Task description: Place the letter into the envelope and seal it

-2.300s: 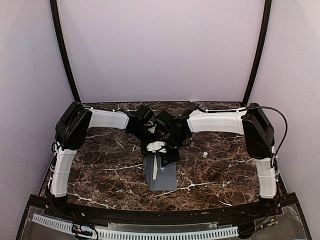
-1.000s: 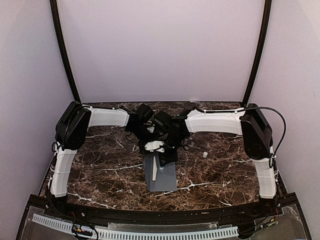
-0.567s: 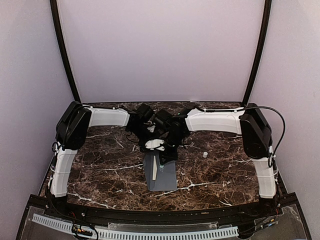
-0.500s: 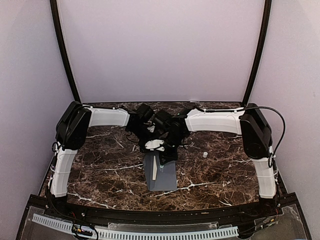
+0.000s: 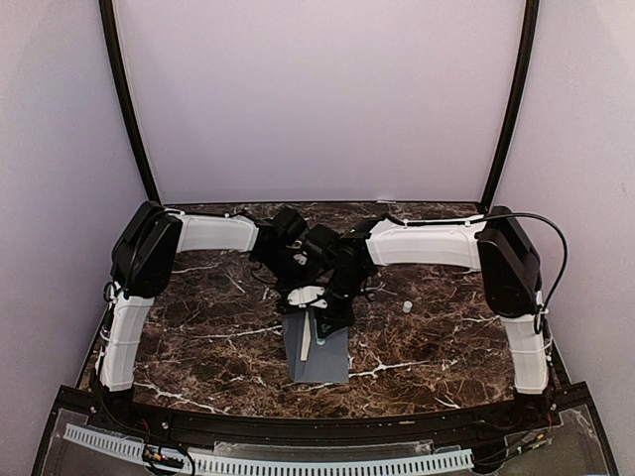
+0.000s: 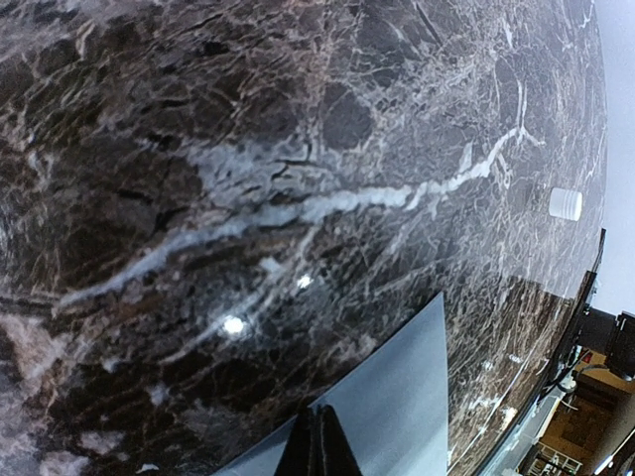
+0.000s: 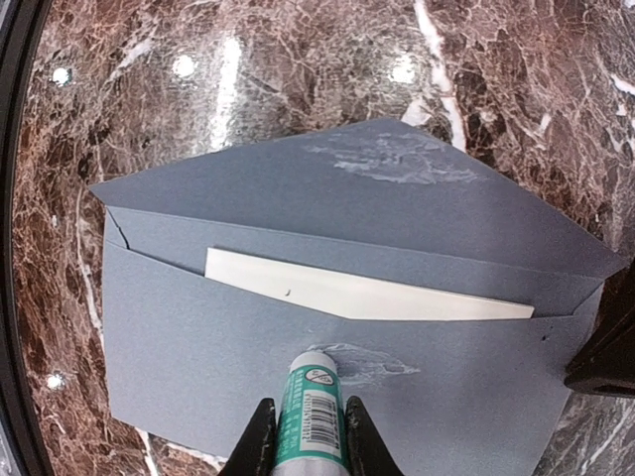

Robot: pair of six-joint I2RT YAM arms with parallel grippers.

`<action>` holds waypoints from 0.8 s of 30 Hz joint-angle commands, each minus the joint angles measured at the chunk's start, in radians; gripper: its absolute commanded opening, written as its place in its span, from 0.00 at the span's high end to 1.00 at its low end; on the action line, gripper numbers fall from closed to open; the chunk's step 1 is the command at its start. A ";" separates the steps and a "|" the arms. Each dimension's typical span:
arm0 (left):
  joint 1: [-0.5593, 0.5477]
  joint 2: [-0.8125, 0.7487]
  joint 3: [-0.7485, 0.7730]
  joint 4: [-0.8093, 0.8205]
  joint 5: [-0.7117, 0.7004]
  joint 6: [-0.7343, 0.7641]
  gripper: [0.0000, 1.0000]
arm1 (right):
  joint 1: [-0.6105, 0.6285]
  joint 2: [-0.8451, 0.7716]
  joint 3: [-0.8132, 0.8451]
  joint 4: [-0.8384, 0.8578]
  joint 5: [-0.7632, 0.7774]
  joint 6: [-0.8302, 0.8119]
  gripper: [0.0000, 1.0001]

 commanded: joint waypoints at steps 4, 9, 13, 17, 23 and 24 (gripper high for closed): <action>-0.002 0.043 0.000 -0.062 -0.046 0.006 1.00 | 0.027 -0.018 -0.042 -0.060 -0.021 0.010 1.00; -0.002 0.045 0.000 -0.062 -0.040 0.009 1.00 | 0.013 -0.037 -0.054 0.054 0.045 0.052 1.00; -0.002 0.044 0.000 -0.062 -0.034 0.009 1.00 | -0.006 -0.043 -0.049 0.104 0.084 0.072 1.00; -0.002 0.046 0.000 -0.060 -0.027 0.009 1.00 | -0.026 -0.034 -0.035 0.119 0.093 0.080 1.00; -0.002 0.048 0.000 -0.060 -0.022 0.009 1.00 | -0.052 0.000 -0.015 0.126 0.102 0.092 1.00; -0.001 0.048 0.000 -0.061 -0.021 0.009 1.00 | -0.057 0.006 -0.012 0.129 0.106 0.096 1.00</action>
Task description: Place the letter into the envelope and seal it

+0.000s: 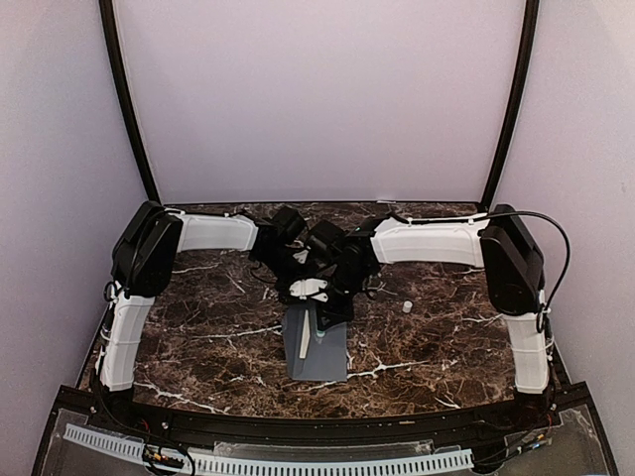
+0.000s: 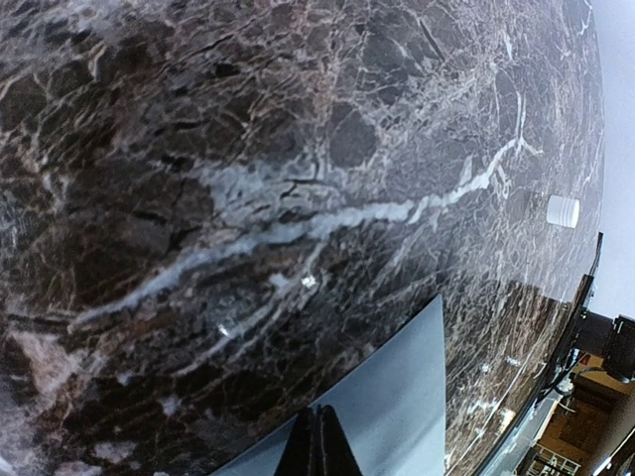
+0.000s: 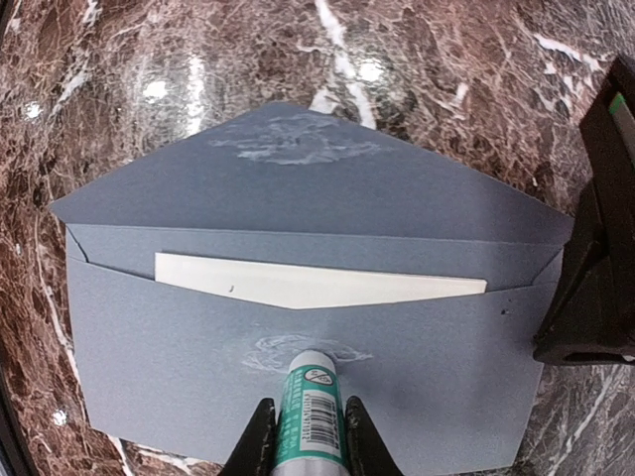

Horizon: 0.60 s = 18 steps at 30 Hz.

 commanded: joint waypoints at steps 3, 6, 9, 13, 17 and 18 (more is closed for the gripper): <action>-0.004 0.042 -0.009 -0.062 -0.026 0.009 1.00 | -0.040 0.033 0.028 0.049 0.062 0.029 1.00; -0.003 0.043 -0.009 -0.063 -0.026 0.009 1.00 | -0.040 0.037 0.035 0.047 0.064 0.028 1.00; -0.004 0.044 -0.008 -0.063 -0.027 0.008 1.00 | -0.039 0.041 0.042 0.035 0.048 0.024 1.00; -0.003 0.045 -0.008 -0.065 -0.030 0.008 1.00 | -0.021 0.033 0.033 0.006 -0.003 -0.002 1.00; -0.003 0.044 -0.006 -0.067 -0.032 0.007 1.00 | 0.006 0.028 0.023 -0.026 -0.044 -0.023 1.00; -0.004 0.044 -0.006 -0.068 -0.035 0.007 1.00 | 0.010 0.025 0.022 -0.034 -0.054 -0.025 1.00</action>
